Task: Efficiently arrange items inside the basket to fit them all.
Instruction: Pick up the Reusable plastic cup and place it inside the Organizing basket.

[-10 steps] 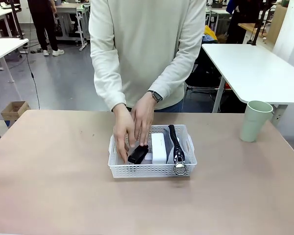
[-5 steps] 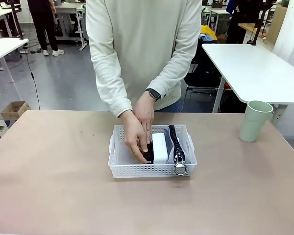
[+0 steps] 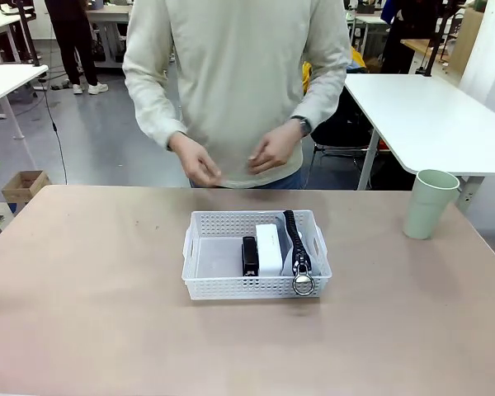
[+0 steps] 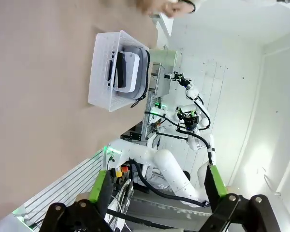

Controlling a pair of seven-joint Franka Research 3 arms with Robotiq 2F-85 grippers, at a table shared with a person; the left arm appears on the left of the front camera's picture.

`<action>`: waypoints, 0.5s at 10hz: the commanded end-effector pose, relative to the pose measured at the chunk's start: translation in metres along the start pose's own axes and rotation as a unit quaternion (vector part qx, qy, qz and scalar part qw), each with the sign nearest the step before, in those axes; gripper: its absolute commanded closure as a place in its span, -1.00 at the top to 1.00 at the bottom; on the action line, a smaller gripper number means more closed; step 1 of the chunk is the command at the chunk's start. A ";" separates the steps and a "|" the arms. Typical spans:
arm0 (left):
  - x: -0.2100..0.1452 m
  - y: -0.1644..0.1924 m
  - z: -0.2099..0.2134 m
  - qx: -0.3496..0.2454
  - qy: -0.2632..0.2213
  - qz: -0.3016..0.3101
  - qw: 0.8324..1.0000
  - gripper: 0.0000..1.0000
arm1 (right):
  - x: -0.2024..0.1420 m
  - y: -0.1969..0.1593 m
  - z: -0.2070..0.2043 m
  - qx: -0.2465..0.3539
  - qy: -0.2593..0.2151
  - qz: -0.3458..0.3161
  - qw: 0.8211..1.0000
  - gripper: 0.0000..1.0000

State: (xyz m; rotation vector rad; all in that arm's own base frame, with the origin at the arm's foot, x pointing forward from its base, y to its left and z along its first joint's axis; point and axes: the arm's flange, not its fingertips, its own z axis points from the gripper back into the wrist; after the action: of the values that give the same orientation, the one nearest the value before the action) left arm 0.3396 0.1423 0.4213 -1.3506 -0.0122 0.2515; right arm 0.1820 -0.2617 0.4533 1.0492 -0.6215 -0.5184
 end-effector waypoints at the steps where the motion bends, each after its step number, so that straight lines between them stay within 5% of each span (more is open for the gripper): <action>1: -0.002 0.001 0.001 0.003 0.001 0.000 1.000 1.00 | 0.000 0.000 0.000 0.000 0.000 0.000 1.000 1.00; 3: -0.002 0.001 0.001 0.003 0.001 0.000 1.000 1.00 | 0.036 0.023 -0.044 -0.039 0.006 0.061 0.997 1.00; 5: -0.002 0.001 0.001 0.003 0.001 0.000 1.000 1.00 | 0.060 0.026 -0.103 -0.016 0.073 0.274 0.959 1.00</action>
State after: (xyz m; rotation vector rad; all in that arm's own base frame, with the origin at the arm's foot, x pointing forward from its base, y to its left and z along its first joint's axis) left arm 0.3398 0.1420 0.4205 -1.3506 -0.0099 0.2524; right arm 0.2656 -0.2164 0.4693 0.8832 -0.6203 -0.1990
